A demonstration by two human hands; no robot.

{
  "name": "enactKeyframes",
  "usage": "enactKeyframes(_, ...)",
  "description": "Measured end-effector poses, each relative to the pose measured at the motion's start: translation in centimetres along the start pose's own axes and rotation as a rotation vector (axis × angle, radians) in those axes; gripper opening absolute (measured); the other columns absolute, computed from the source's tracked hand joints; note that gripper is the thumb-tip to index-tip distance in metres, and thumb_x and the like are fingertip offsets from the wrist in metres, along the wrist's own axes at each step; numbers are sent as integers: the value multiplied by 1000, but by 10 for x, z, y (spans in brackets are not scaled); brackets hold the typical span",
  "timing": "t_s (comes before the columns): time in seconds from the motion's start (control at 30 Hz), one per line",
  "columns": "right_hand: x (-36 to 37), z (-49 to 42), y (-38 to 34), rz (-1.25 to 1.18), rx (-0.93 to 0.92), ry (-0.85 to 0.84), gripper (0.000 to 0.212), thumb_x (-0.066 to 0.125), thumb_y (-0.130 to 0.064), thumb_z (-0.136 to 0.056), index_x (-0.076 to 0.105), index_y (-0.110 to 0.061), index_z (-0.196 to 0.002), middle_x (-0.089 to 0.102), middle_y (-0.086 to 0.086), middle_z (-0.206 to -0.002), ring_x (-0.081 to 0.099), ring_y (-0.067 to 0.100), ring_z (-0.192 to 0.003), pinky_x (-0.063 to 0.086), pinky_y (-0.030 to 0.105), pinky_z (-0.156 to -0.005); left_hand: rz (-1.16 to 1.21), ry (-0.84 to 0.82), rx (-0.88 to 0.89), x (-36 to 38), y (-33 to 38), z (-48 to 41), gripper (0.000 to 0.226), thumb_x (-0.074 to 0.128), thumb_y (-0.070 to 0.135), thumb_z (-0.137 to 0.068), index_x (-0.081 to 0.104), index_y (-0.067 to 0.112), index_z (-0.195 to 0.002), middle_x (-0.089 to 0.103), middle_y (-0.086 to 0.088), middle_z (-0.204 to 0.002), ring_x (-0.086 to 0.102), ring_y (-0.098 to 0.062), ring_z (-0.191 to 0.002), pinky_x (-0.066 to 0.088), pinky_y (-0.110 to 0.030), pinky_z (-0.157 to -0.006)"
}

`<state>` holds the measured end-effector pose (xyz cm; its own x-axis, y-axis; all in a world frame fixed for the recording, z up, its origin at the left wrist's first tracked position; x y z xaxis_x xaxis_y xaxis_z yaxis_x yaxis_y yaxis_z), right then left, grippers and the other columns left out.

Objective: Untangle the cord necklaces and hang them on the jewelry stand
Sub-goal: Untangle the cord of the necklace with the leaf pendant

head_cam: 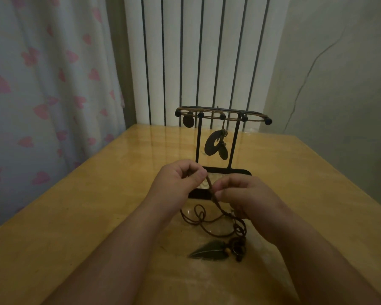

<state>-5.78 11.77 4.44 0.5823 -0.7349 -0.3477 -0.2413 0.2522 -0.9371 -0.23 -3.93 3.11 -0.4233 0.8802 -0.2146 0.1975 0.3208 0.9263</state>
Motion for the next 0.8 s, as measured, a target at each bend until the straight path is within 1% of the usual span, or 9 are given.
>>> enactKeyframes(0.07, 1, 0, -1, 10, -12, 3, 6, 70, -18, -83, 71, -24, -84, 69, -15, -73, 61, -4, -61, 42, 27, -65, 11, 1, -4, 0, 0, 0, 10, 61, 21, -94, 69, 22, -88, 58, 22, -60, 52, 5, -55, 37, -19, -57)
enactKeyframes(0.17, 3, 0, 0, 31, -17, 35, 4, 72, -20, -82, 71, -23, -83, 69, -15, -71, 61, -6, -60, 43, 23, -62, 2, -4, 4, 0, 0, 0, 10, 61, 22, -94, 69, 23, -87, 58, 22, -60, 52, 6, -55, 38, -19, -58)
enactKeyframes(0.3, 2, 2, -2, 38, -30, 45, 5, 68, -19, -85, 72, -22, -83, 70, -13, -74, 58, -9, -57, 40, 20, -62, 17, 2, 0, 0, 1, 0, 10, 62, 22, -93, 70, 23, -86, 59, 20, -60, 52, 4, -55, 39, -18, -55)
enactKeyframes(0.43, 0, 2, -3, 41, -26, 53, 13, 62, -18, -89, 74, -19, -84, 71, -11, -74, 55, -12, -54, 37, 20, -62, 28, 23, -8, 0, 2, 1, 8, 63, 22, -93, 71, 22, -91, 64, 8, -71, 54, -4, -56, 46, -20, -54)
enactKeyframes(0.5, 0, 2, -2, 45, -27, 65, 16, 61, -19, -91, 75, -17, -84, 72, -9, -74, 55, -12, -54, 36, 20, -63, 37, 22, -24, 0, 1, 1, 9, 63, 20, -93, 71, 23, -96, 66, 5, -77, 58, -7, -61, 49, -20, -57)
enactKeyframes(0.7, 0, 2, -2, 63, -23, 61, 22, 58, -23, -94, 75, -17, -81, 71, -11, -72, 54, -13, -54, 36, 21, -63, 42, 23, -40, 1, 2, 0, 11, 66, 16, -90, 70, 25, -97, 65, 10, -78, 62, -6, -71, 51, -20, -62)
enactKeyframes(0.8, 0, 1, 0, 65, -13, 78, 22, 57, -23, -95, 75, -18, -83, 71, -10, -73, 54, -12, -53, 36, 22, -63, -13, 35, -19, 0, 3, 2, 14, 67, 15, -89, 68, 28, -96, 65, 10, -90, 62, -5, -86, 50, -20, -68)
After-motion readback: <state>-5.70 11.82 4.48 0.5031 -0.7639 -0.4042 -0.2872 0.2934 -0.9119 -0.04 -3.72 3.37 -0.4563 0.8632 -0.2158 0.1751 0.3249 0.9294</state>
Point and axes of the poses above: each hand's wrist, its own z-axis away from the middle knuckle, its own x-axis out of the palm, y = z × x, the point moved 2 cm from there along -z, towards the middle knuckle
